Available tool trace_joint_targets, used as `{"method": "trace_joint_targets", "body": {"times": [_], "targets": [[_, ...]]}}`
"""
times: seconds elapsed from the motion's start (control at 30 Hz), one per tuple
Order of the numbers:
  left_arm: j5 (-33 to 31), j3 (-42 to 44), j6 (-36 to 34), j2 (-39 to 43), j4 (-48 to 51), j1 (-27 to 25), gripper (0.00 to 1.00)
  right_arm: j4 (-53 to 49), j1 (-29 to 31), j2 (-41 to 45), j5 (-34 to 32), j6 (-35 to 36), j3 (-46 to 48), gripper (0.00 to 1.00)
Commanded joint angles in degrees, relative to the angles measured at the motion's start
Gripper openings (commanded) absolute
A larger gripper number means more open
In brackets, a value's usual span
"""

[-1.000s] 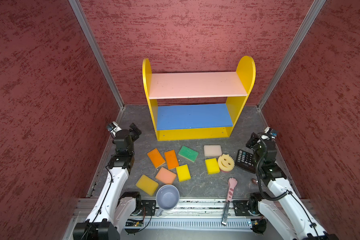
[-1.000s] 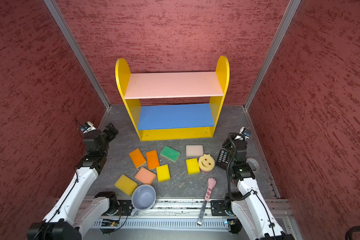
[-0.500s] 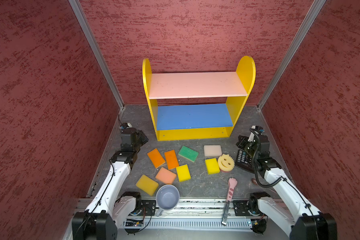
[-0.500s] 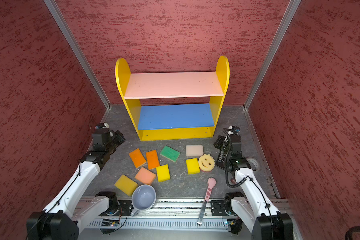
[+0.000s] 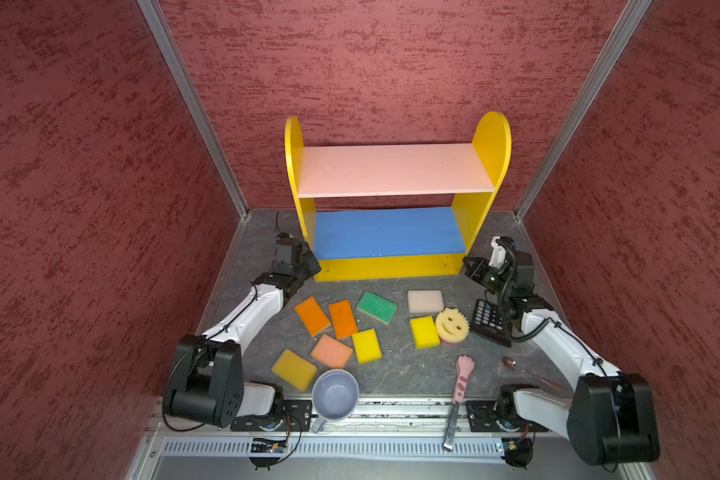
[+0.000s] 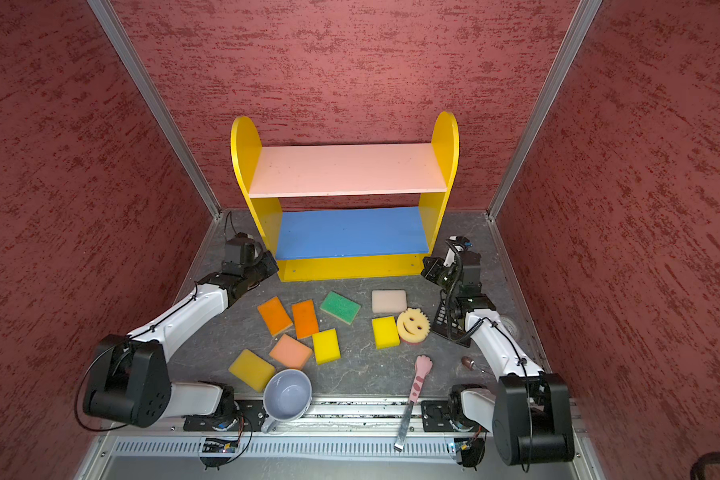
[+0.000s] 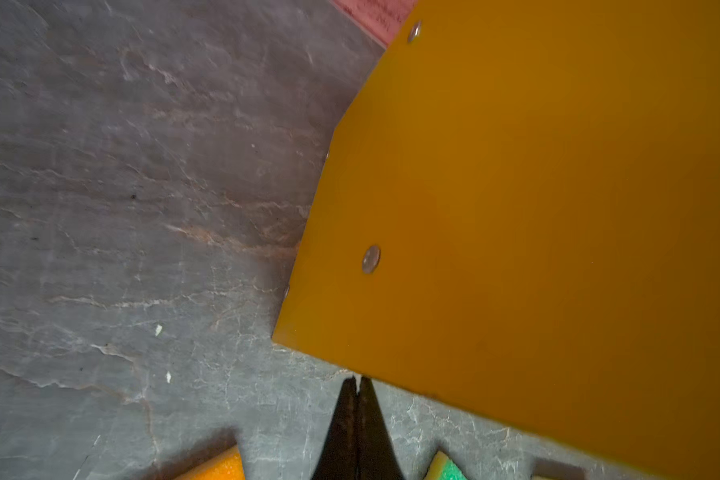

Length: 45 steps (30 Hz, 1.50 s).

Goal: Place and organize the cleaning sponges onto the shelf
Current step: 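Raise both arms and move both grippers toward the sponges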

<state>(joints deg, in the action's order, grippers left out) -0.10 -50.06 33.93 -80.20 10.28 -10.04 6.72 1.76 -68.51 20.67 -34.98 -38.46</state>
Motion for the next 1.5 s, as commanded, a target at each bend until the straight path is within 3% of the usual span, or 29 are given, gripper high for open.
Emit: {"method": "trace_joint_targets", "body": {"times": [0.0,0.23,0.6,0.9,1.07,1.2,1.33,1.47], "targets": [[-0.3,-3.0,0.4,-3.0,-6.4,-0.1,0.00,2.9,-0.7,-1.3,3.2,0.3,-2.7,0.00],[0.8,-9.8,-0.2,-10.3,-7.1,-0.5,0.00,5.0,-1.8,-6.6,4.5,0.0,-5.4,0.00],[1.2,-12.7,-0.7,-14.3,-7.7,-2.9,0.00,10.5,-2.0,-16.2,7.8,-2.9,-10.9,0.00],[-1.2,-10.5,-1.7,-9.3,-5.5,-5.9,0.00,6.3,-2.0,-10.1,7.0,-1.4,-6.9,0.00],[-4.3,-6.0,-1.7,-1.2,-2.1,-7.7,0.00,-5.4,0.7,-0.2,-0.2,5.7,-2.9,0.01],[-6.3,-2.5,-1.4,6.3,0.2,-9.3,0.06,-13.3,6.5,9.8,-9.9,10.5,1.5,0.19],[-9.2,0.1,-1.0,12.6,3.8,-11.2,0.20,-16.6,15.6,17.4,-19.3,10.5,6.5,0.34],[-12.2,3.8,0.2,19.3,8.2,-12.6,0.36,-17.8,25.5,18.8,-25.1,8.7,8.9,0.44]]}}
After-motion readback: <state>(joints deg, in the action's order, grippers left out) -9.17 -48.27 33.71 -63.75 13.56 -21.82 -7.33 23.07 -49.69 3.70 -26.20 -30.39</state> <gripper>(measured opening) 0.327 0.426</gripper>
